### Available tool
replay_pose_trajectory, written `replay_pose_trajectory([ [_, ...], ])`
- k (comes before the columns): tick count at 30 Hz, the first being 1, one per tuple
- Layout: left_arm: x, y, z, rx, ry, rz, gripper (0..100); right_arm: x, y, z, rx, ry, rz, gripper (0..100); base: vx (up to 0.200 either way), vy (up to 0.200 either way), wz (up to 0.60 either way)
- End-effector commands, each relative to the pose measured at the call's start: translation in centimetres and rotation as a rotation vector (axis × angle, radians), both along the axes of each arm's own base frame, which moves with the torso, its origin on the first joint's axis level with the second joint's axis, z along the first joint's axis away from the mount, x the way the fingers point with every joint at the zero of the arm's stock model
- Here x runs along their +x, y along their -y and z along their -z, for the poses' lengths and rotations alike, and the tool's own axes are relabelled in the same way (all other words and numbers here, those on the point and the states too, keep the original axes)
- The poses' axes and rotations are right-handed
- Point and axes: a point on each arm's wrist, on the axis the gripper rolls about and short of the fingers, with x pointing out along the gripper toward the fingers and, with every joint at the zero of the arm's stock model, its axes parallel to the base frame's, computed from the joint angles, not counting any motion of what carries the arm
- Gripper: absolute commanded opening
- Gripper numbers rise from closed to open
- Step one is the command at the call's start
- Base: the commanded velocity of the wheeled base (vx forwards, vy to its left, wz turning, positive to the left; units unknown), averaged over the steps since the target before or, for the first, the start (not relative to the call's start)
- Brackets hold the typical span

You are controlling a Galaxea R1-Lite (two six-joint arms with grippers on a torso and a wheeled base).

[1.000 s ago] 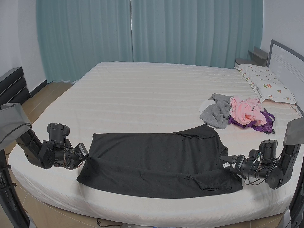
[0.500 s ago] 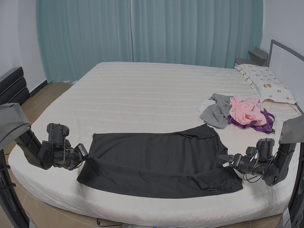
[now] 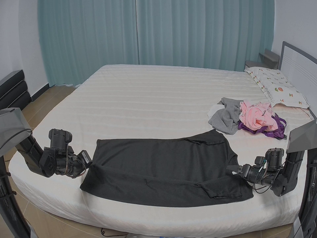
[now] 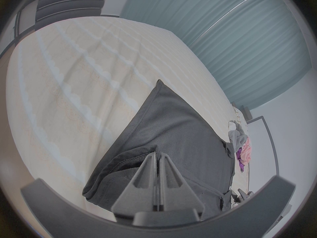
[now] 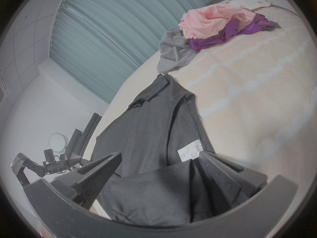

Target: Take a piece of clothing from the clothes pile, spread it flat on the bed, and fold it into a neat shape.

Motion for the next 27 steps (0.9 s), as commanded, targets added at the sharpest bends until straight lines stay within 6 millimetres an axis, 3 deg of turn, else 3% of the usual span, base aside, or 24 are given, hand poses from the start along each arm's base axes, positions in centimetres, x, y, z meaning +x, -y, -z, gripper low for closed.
replay_pose_trajectory([
  [1,0.0,0.1,0.0,-0.001,0.001,0.001,0,-0.5,0.2,1.4,-0.004,-0.049,0.0,0,0.0,0.0,0.0],
  [9,0.0,0.0,0.0,0.001,0.001,0.001,0,-1.6,0.2,2.1,-0.079,-0.05,-0.051,0,0.0,0.0,0.0],
  [27,-2.5,-0.1,-1.9,0.0,0.026,0.001,0,-4.4,0.8,-1.4,-0.069,0.061,-0.024,0,0.0,0.0,0.0],
])
